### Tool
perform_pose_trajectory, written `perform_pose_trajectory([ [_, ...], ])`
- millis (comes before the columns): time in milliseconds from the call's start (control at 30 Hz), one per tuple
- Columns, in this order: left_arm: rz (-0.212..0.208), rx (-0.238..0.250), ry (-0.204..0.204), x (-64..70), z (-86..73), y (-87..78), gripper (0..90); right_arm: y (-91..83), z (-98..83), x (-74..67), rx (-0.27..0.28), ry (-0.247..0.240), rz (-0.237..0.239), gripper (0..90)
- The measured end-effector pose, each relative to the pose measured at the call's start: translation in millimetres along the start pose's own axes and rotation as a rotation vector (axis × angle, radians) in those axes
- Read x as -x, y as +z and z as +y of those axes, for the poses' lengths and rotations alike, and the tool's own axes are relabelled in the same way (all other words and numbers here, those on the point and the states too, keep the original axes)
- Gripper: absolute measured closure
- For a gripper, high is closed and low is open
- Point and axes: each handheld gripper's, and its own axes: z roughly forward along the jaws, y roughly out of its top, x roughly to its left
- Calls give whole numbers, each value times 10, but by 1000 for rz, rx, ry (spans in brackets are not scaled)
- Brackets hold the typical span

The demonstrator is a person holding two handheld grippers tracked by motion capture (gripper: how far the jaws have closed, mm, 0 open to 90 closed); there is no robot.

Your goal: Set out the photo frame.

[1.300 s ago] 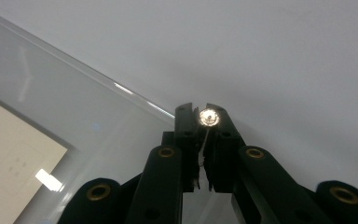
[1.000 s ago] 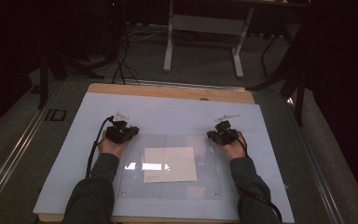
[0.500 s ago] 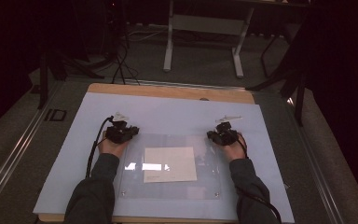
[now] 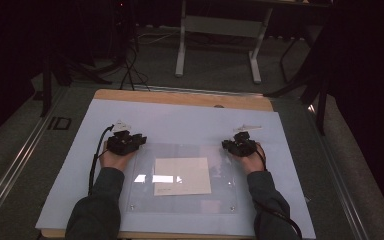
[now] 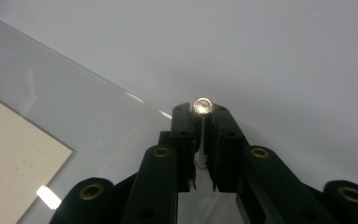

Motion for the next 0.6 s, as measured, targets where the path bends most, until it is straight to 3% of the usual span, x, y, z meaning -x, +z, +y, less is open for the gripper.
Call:
perform_pose_trajectory([
  [67,-2,15,-6,-3,-16,-35,685,-43,-10,-2,26,-9,-5,789],
  [100,-7,27,-10,-5,-28,-66,678,-104,-15,-11,66,-31,0,785],
  [233,-8,32,-9,-2,-50,-106,647,-187,-16,-41,104,-71,-19,798],
  [433,-8,39,-12,-10,-71,-133,608,-198,-22,-38,121,-72,-23,836],
  [600,1,48,11,-22,-81,-128,599,-192,-51,-10,140,-62,0,843],
])
